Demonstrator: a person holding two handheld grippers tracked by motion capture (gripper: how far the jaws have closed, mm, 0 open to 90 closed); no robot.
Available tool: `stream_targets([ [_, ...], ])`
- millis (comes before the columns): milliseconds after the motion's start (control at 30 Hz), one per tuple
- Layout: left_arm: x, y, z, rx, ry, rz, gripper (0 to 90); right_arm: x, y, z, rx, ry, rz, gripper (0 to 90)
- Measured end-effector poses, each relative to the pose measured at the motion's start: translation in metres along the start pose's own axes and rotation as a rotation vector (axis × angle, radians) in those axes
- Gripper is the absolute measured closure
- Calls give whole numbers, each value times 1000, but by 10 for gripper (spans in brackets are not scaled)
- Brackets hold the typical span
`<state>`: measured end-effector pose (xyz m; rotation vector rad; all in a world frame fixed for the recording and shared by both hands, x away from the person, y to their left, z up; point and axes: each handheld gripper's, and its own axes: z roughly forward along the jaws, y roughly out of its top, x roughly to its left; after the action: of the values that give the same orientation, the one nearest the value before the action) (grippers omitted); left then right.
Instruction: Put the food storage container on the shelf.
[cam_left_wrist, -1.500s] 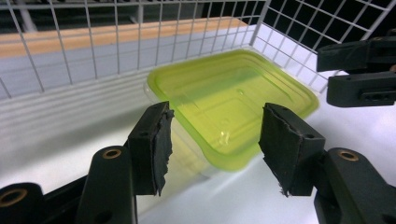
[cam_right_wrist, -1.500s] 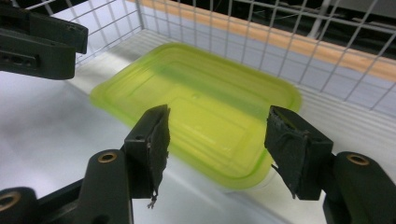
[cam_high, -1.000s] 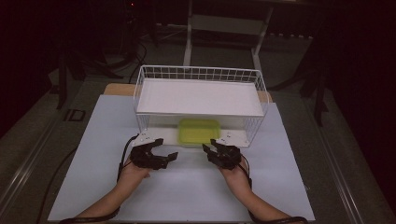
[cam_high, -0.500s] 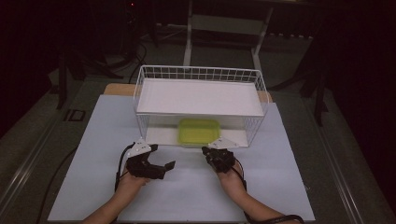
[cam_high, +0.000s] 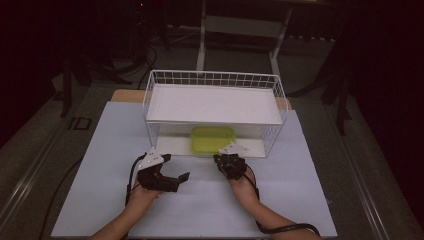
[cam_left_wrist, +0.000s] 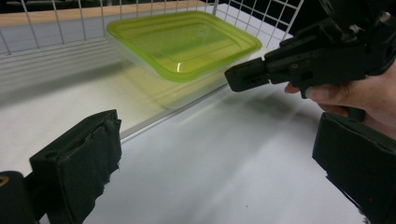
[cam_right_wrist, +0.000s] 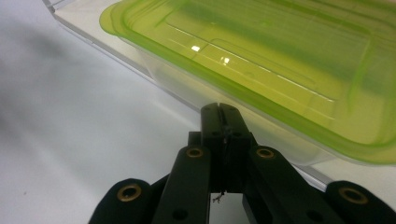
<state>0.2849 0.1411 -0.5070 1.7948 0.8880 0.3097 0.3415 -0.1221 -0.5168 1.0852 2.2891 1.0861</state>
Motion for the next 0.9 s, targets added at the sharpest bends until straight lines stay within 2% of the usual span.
stream_targets([
  [133, -1, 0, 0, -6, 5, 10, 20, 1, 4, 5, -4, -15, -32, 899],
  [400, -1, -1, -1, -6, 6, 12, 20, -8, 9, 16, -22, -5, 23, 898],
  [533, -2, -1, -1, -12, 4, 10, 20, -9, 12, 22, -30, -14, 9, 899],
  [800, -2, -1, -1, -16, 2, 21, 20, -15, 19, 33, -23, -43, 20, 898],
  [900, -1, -1, -2, -25, 1, 19, 20, -17, 21, 35, -28, -50, 37, 899],
])
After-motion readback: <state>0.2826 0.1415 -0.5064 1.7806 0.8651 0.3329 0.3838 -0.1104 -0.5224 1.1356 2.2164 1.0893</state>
